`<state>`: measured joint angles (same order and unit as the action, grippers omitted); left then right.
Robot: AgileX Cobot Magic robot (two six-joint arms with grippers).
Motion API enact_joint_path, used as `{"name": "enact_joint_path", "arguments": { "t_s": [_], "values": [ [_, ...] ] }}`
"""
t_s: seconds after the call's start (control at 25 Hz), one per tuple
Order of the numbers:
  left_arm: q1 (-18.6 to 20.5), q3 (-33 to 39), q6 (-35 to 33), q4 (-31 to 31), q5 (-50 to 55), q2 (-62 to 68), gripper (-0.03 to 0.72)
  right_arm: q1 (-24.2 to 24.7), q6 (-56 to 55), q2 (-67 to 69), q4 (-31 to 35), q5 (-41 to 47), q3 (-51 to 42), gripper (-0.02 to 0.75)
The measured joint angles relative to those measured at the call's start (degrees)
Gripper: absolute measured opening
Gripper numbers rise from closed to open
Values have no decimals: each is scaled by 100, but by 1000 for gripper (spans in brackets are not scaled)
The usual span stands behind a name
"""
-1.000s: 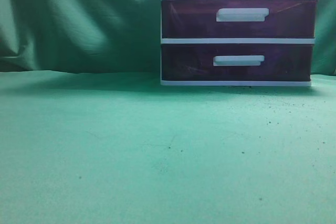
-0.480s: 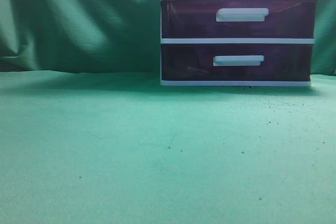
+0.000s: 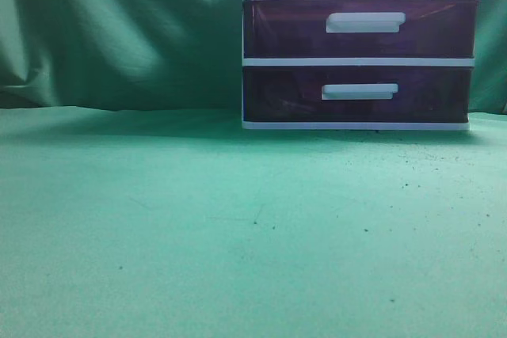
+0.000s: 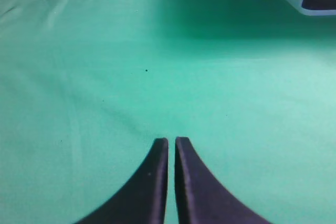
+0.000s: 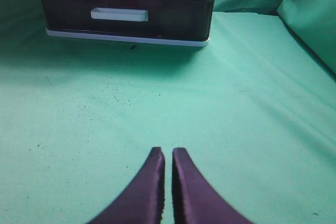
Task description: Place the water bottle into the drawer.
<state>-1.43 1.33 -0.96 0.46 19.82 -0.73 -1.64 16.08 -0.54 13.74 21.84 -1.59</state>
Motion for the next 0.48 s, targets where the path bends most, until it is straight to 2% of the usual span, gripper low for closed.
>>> {"name": "enact_joint_path", "arguments": {
  "t_s": [0.48],
  "values": [
    [0, 0, 0, 0, 17, 0, 0, 0, 0, 0, 0, 0, 0, 0]
  ]
}}
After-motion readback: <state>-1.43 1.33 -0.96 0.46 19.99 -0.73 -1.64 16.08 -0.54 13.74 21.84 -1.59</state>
